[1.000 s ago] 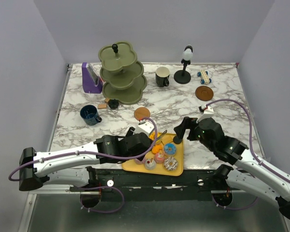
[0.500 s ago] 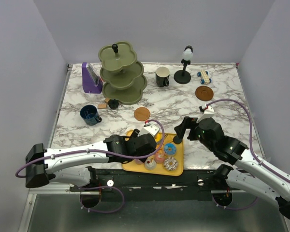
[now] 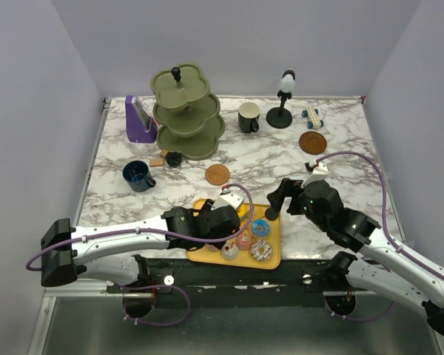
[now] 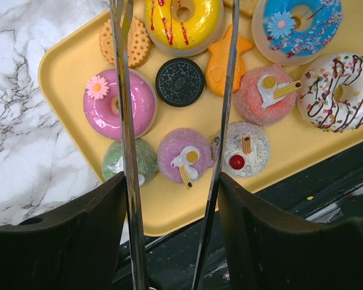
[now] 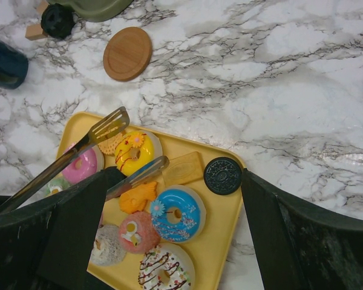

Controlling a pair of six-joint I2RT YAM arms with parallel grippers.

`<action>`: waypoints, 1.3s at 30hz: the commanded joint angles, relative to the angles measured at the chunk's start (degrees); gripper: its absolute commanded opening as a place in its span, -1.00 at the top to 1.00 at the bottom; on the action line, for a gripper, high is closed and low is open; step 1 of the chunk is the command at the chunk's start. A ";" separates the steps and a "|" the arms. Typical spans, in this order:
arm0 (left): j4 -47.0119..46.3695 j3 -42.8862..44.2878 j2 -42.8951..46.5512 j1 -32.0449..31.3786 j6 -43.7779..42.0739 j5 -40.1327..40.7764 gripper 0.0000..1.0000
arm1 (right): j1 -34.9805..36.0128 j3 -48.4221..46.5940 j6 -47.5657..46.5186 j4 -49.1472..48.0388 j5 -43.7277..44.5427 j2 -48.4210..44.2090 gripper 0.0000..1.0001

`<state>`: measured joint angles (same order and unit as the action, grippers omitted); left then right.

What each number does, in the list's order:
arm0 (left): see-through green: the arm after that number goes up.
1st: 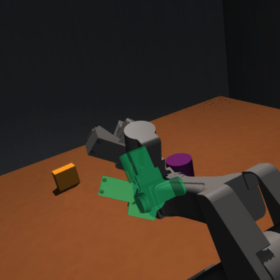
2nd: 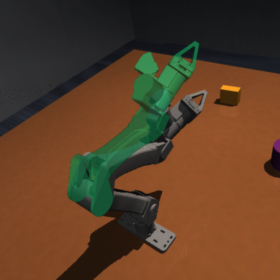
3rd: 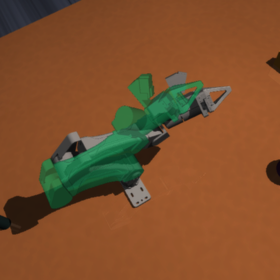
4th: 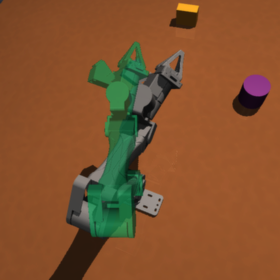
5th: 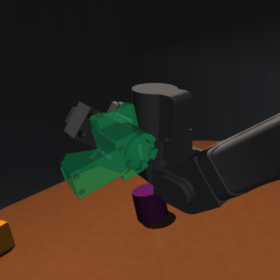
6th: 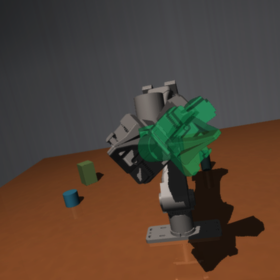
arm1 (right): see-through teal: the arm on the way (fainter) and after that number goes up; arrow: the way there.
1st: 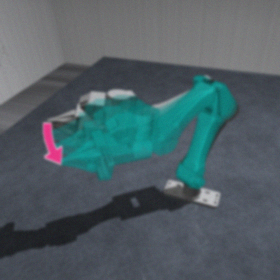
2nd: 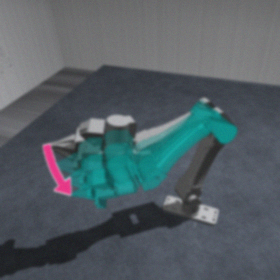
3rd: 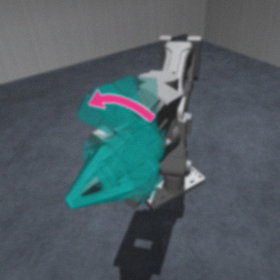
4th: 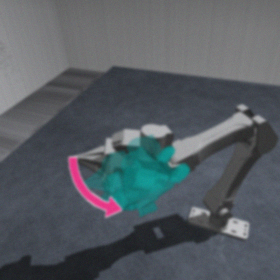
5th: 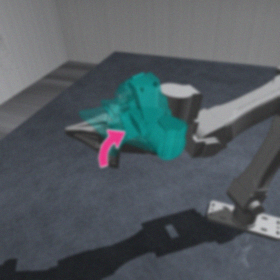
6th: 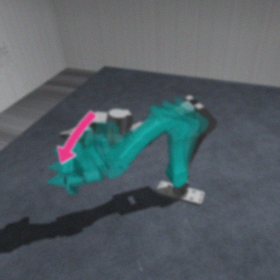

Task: Serve the afternoon tea
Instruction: Pick up the desert from the tray.

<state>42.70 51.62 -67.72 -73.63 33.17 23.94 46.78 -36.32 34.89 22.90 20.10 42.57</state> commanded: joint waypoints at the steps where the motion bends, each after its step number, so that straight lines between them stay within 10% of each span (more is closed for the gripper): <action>1: -0.38 -0.88 -0.63 -0.25 1.24 -0.05 -0.31 | 0.24 -0.38 -0.33 0.72 1.43 -0.59 -0.97; 29: 4.25 1.10 9.01 0.46 3.57 10.81 0.12 | 0.24 -0.25 -0.13 0.33 1.44 -0.81 -0.97; 39: 1.95 -0.60 13.81 13.02 -0.69 7.51 0.14 | 0.24 0.17 -0.26 -0.55 0.59 -0.66 -0.97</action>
<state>46.78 51.11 -56.12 -66.72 35.16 32.42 46.78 -36.32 34.89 22.83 20.12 42.35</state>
